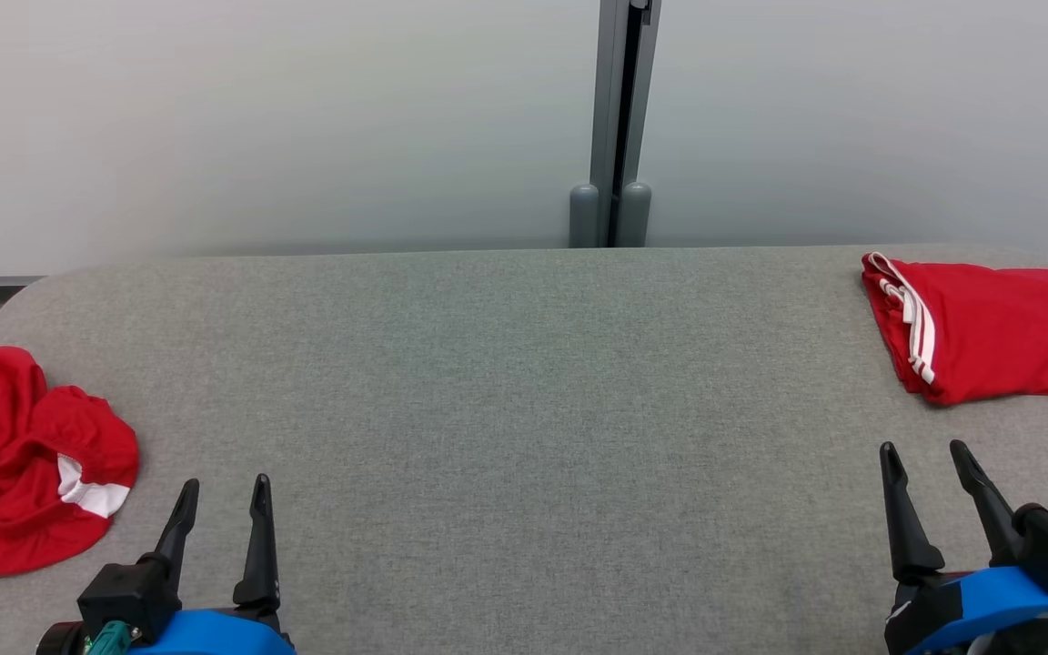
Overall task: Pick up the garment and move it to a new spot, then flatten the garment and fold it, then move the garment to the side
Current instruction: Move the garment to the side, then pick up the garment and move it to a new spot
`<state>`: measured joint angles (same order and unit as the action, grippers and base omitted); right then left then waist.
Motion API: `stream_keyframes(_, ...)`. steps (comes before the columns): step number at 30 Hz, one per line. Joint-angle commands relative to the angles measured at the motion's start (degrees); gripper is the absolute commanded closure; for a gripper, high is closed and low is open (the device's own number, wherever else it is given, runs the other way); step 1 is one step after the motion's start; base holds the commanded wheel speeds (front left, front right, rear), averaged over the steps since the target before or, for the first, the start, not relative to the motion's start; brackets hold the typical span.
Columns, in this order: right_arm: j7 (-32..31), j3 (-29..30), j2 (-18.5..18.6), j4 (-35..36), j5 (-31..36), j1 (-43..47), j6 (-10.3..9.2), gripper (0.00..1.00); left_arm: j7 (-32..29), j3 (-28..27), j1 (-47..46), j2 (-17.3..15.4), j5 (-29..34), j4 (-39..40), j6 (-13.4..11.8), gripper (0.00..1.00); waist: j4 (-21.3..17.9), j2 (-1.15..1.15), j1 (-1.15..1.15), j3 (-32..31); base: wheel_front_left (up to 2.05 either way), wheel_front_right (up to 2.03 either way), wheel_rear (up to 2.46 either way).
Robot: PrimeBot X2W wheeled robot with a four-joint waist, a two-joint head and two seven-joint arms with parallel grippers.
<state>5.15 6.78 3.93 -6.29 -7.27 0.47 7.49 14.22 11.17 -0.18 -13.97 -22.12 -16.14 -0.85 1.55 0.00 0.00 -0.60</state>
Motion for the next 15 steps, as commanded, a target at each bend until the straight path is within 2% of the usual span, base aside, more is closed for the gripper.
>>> stream_keyframes(1, 0.14, 0.17, -0.22, -0.24, 0.12, 0.74, 0.0, 0.0, -0.2, -0.02, 0.45, -0.25, 0.07, 0.62, -0.35, 0.0, 0.13, 0.0, 0.0, 0.01, 0.0, 0.0, 0.0)
stream_keyframes(5, 0.47, 0.48, -0.47, -0.31, 0.53, 1.18, 0.0, 0.0, -0.17, -0.12, 0.09, -1.02, -0.28, 0.17, 0.31, 0.0, 1.33, 0.0, 0.0, 0.07, 0.0, 0.0, 0.0)
stream_keyframes(9, 0.54, -0.14, -0.62, -0.78, 0.13, 1.06, 0.0, 0.0, -0.42, -0.15, 0.25, -1.37, 0.0, 0.77, -0.49, 0.0, 3.42, 0.0, 0.0, -0.06, 0.0, 0.0, 0.0)
stream_keyframes(15, 0.91, -1.29, -0.72, -1.66, -0.05, 0.67, 0.0, 0.0, -1.19, 0.21, 0.53, -1.9, 0.1, 1.85, -0.8, 0.0, 8.54, 0.0, 0.0, -0.21, 0.0, 0.0, 0.0)
